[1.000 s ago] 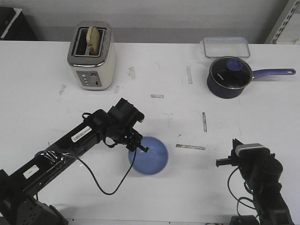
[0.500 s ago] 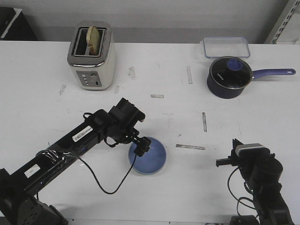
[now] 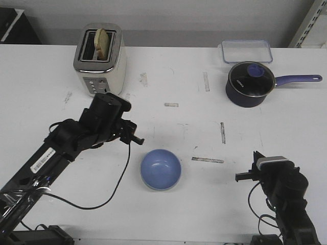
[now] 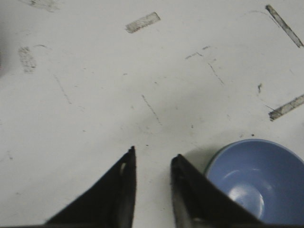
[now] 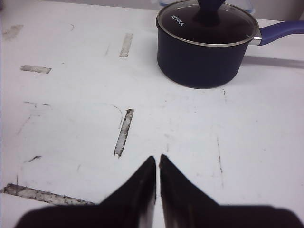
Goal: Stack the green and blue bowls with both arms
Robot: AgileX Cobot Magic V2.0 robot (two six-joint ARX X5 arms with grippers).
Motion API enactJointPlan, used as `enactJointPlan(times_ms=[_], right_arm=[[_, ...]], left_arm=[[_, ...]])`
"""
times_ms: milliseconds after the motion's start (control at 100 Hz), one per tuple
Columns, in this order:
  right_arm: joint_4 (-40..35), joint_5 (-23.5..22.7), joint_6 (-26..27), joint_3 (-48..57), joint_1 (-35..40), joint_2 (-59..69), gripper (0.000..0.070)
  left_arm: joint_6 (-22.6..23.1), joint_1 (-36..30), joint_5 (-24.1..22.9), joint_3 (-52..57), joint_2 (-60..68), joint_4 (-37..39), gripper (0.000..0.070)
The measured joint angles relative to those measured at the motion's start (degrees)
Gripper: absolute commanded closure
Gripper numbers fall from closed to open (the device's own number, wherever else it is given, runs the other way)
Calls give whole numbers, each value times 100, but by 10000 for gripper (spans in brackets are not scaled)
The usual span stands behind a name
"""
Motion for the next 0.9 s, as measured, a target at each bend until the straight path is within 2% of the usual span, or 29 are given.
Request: enactJointPlan(times_ms=[270,390,640,900], right_arm=[[0,0,0,0,0,0,697],[0,0,2,0,0,0,697],[0,0,2,0,0,0,697],[2,20,2,0,0,-4,697]], left_arm=[[251,1169,-4,-22,-603,-9,699],[254,1790,-20,-448,-994,219,699],[249,2583,-22,-2914,-2557,1663,699],[245,2905,-20,-5243,-4489,3281,699]])
